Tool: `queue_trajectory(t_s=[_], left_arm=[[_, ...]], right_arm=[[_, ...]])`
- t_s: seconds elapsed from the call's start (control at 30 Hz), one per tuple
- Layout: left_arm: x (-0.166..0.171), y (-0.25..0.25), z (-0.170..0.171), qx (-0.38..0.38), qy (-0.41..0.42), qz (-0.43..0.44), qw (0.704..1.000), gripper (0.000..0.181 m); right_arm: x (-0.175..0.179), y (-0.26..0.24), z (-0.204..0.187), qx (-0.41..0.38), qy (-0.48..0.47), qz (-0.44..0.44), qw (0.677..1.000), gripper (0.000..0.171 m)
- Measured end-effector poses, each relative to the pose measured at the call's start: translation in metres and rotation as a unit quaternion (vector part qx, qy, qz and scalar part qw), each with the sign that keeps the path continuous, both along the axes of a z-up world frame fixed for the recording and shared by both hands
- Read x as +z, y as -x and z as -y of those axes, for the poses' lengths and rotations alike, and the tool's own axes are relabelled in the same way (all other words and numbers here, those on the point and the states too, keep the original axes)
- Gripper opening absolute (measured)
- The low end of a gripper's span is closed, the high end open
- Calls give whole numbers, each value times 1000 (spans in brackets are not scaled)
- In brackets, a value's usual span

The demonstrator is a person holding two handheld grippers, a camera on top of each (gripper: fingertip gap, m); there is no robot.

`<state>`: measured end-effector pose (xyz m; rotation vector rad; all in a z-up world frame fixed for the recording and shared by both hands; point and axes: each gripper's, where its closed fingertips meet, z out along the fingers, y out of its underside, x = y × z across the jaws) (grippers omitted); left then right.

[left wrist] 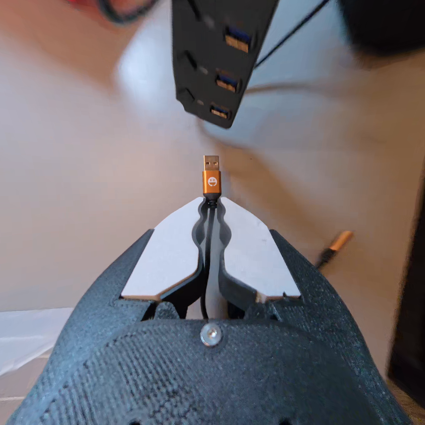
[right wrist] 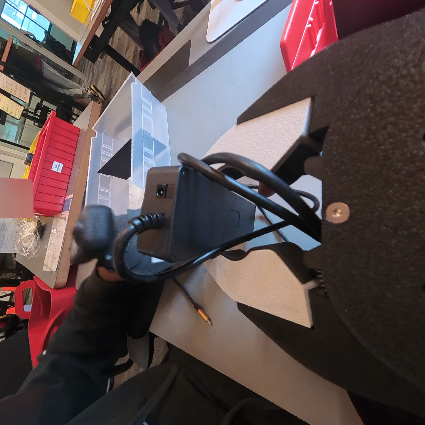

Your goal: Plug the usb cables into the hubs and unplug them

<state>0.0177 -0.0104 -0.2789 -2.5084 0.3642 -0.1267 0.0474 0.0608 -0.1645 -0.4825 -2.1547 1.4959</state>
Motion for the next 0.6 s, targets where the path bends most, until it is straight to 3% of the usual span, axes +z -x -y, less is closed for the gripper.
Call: queue_trajectory(t_s=[0.03,0.13,0.23,0.6], left_arm=[[18,0,2,0,-9,26,1000,8],[78,-5,9,-35,-24,47,998,8],[108,-16,7,-80,2,19,997,8],[116,-32,-4,-152,109,-47,981,8]], right_arm=[[1,-1,1,3,2,-1,1000,61],[5,-5,7,18,2,-5,1000,61],[7,-6,19,31,-8,-9,999,61],[0,-6,37,28,-59,-17,998,61]])
